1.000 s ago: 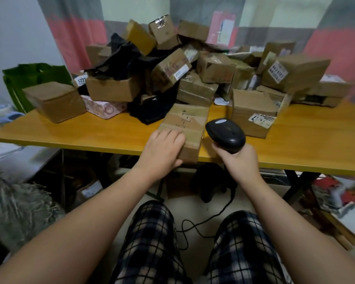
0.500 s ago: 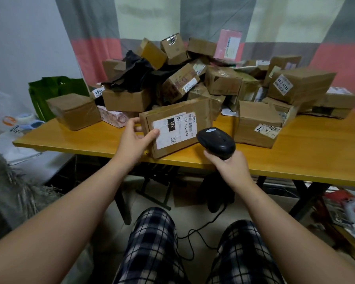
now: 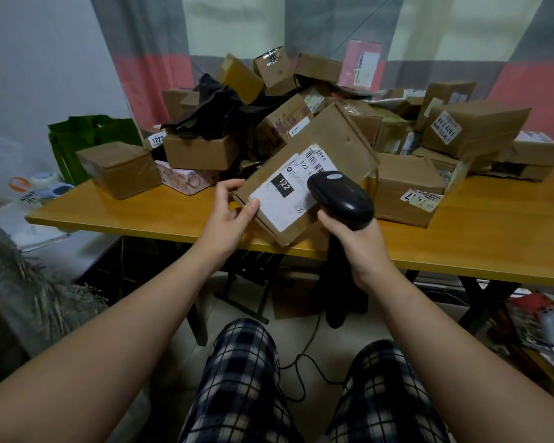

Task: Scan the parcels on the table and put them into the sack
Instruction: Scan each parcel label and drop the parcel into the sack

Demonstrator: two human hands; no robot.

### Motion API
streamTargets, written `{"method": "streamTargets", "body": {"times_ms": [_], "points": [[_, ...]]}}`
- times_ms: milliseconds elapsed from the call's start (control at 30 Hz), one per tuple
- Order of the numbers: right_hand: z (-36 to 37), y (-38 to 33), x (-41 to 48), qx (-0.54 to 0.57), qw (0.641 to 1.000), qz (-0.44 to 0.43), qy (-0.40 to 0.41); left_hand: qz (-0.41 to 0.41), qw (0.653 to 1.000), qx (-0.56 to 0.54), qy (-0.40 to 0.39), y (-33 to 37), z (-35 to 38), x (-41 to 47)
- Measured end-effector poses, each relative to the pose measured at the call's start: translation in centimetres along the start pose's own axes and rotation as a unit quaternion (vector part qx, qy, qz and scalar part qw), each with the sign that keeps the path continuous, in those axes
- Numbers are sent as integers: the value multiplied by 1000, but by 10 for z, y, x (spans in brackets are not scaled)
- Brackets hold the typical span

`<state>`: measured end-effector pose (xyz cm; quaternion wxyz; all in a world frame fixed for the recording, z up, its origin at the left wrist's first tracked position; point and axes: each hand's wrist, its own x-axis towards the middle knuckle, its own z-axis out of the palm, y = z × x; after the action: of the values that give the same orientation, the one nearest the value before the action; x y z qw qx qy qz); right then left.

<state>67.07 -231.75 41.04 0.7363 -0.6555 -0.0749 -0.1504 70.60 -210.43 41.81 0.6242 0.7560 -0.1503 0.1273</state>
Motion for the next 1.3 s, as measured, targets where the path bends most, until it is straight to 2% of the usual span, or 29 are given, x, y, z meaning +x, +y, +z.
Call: {"method": "streamTargets", "body": {"times_ms": [67,200,333,400,600,1067,1300], "points": [[2,-3,3,14,1000,-13,5,3,999,32,-14,2,-2,4],[3,-12,8,-32,999,-43,-5,0,998,50,-32,11,-1,15],[9,-14,7,-126,987,-56,80,-32,997,72,-17,13,4,29],[10,-14,2,-141,985,-39,97,-56,995,85,8,8,5,34],[18,-21,-8,-182,981,-44,58,-95,991,84,33,-5,12,35],[20,-31,-13,-208,975,-36,64,-109,990,74,42,-10,16,37],[25,-32,-20,-164,986,-27,30,-96,993,41,48,-1,13,24]]}}
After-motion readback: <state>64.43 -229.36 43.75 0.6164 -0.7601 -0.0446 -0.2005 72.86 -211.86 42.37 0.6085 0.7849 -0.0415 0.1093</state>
